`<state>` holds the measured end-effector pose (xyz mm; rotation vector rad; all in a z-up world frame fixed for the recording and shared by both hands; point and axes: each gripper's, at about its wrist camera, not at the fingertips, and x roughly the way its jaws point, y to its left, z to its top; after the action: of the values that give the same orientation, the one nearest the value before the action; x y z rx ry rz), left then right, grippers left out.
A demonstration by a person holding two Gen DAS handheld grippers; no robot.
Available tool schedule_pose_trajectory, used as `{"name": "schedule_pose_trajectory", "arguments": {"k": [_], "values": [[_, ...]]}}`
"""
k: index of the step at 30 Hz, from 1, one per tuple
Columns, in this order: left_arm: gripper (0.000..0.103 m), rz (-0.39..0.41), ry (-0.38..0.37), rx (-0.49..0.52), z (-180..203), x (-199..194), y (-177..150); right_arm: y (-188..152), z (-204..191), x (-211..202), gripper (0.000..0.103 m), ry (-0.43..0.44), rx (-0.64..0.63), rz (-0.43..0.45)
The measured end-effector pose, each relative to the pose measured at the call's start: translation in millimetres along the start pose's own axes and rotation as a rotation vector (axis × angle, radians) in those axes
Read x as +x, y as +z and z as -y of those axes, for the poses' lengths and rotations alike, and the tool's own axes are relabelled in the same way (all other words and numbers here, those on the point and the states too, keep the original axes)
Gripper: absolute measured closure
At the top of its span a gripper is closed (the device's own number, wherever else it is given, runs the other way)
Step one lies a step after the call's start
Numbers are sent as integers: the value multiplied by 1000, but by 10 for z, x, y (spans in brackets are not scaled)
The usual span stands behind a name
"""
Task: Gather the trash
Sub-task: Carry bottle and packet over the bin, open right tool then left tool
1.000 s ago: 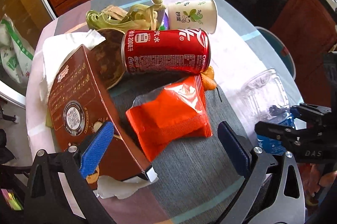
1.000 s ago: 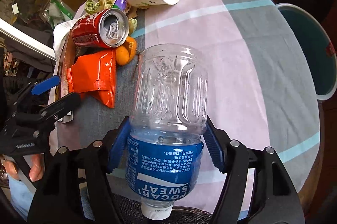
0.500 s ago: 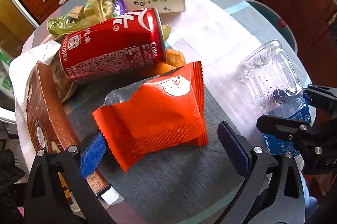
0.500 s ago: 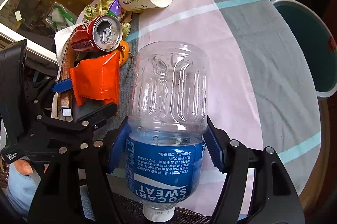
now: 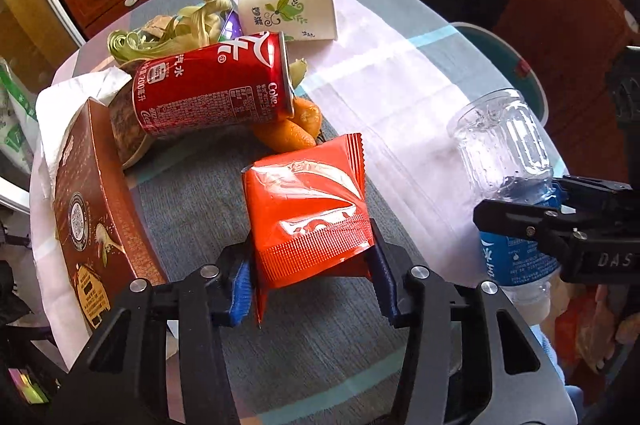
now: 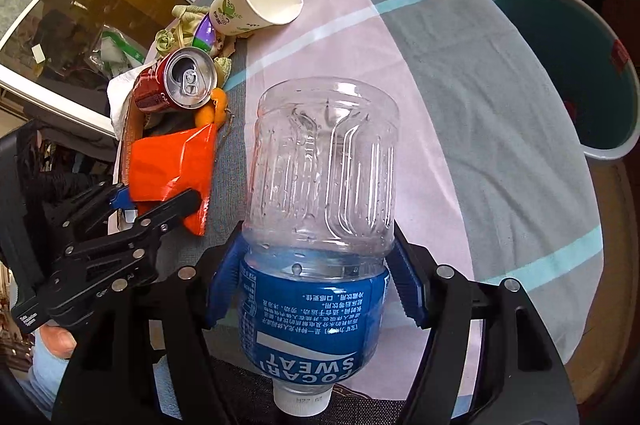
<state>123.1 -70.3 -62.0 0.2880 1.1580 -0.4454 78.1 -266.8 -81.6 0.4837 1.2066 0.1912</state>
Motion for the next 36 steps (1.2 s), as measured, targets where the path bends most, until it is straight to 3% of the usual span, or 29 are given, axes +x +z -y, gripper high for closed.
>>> {"name": "schedule_pose_trajectory", "arguments": {"k": [10,17,21,24,30,36], "values": [[53,71,-49,40,391,-326,202,83,256,-365,40,30,66,78],[53,109,-79,106,753,-413,552,376,704,-1099,40,-1,148,284],[53,132,-91,159,1056,-435,822,546,1112,-1532,40,-87,218,429],[53,131,-112,190,1279,-393,1002,644,1463,-1672,40,-138,282,481],[52,118,-148,267,1726,-221,1238,763,1966,-1353,40,-172,359,405],[52,83,-167,289,1962,66,1452,877,2141,-875,40,-184,372,318]]}}
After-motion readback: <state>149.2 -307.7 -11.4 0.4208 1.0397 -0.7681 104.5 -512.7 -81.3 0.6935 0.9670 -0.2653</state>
